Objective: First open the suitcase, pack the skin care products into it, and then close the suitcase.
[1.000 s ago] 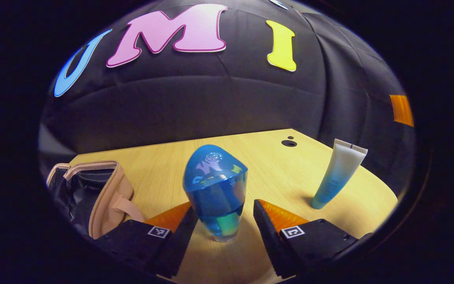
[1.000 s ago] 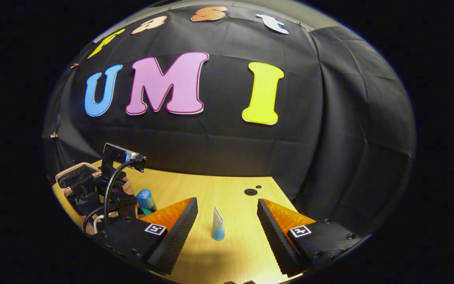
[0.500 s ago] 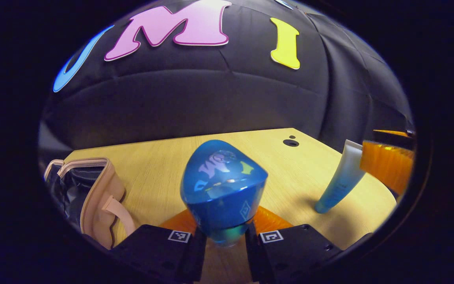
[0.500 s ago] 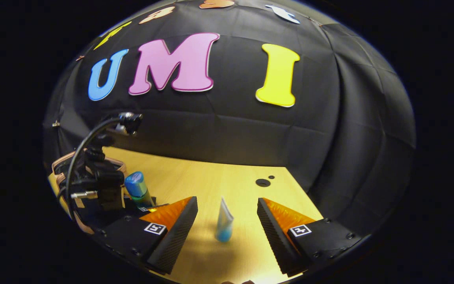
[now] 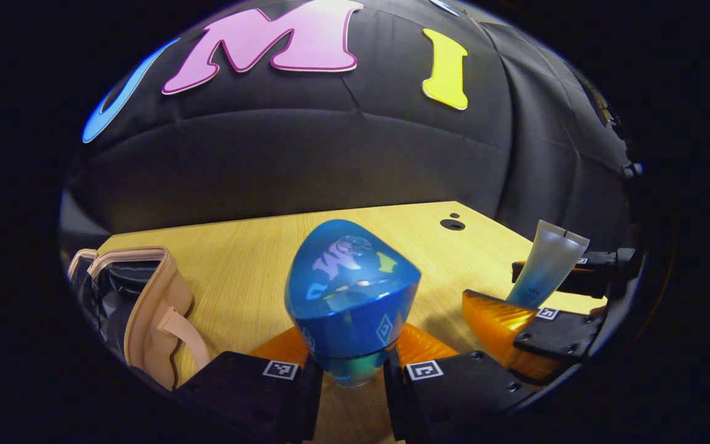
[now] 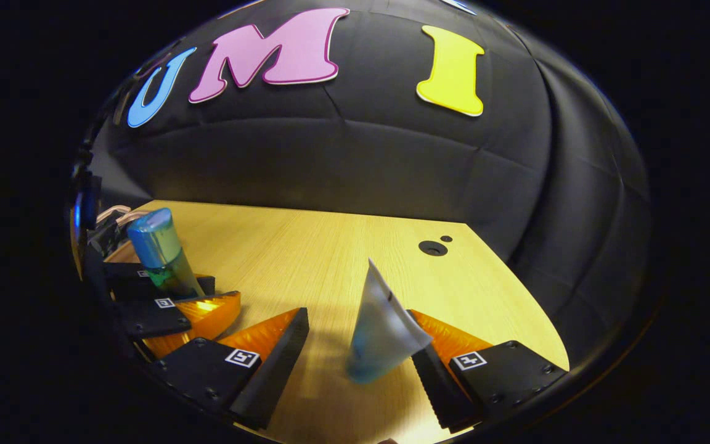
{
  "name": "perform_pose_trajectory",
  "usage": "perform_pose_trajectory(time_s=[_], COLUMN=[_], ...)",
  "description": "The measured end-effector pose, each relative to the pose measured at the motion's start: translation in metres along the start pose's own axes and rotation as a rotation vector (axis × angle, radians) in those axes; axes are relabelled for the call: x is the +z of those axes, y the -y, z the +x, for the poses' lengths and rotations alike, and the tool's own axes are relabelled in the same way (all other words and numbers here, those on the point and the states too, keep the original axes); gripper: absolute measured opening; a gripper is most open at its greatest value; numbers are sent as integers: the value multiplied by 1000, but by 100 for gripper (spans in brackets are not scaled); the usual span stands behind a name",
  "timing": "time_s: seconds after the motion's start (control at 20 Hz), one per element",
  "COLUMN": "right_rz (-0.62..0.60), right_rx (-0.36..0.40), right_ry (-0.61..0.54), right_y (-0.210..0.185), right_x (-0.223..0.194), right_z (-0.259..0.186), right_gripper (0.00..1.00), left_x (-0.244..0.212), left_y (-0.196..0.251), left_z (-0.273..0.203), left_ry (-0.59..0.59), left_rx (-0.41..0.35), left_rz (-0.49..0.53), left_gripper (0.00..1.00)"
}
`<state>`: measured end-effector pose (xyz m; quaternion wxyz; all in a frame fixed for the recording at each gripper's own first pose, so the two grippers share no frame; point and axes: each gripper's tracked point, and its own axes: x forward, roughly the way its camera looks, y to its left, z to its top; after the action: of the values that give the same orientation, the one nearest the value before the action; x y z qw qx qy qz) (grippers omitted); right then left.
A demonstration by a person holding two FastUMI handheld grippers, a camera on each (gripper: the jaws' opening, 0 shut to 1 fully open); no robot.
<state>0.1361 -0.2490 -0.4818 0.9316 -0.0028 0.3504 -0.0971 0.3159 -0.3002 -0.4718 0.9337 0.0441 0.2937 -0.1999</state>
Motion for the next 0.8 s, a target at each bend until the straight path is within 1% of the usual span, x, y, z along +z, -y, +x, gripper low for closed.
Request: perform_pose_trajectory(time_s=[0.1,0.2,0.3,0.35,0.4,0.55,0.6,0.65,0.7,0.75,0.8], right_rz=[14,28,65,61,36,-6,-1,-6,-15,-20,-22], right_rx=[13,-3,10,5,2,25,36,36,33,30,29], right_ry=[-42,-56,-78,-76,-67,-57,-59,-54,-45,-33,-24], right_y=[-5,-2,-6,-5,-5,-10,-11,-10,-9,-8,-7], right_x=[-11,-9,-12,-11,-9,-8,-7,-4,0,4,9], right_z=[8,12,16,16,15,11,8,5,2,0,-3], right_gripper=[97,85,56,42,39,26,30,30,25,30,30], left_x=[0,1,1,1,0,1,0,0,-1,0,-2], left_y=[0,0,0,0,0,0,-2,-3,-4,-5,-8], left_z=[0,-1,0,0,-1,-2,-4,-6,-7,-9,-12], left_ry=[0,-1,0,0,0,0,2,4,9,12,11], left_rx=[0,0,1,1,-1,-7,-8,-8,-8,-7,3], left_rz=[0,0,0,-1,-2,-18,-28,-42,-60,-74,-81], left_gripper=[49,49,49,49,49,49,48,48,48,48,48])
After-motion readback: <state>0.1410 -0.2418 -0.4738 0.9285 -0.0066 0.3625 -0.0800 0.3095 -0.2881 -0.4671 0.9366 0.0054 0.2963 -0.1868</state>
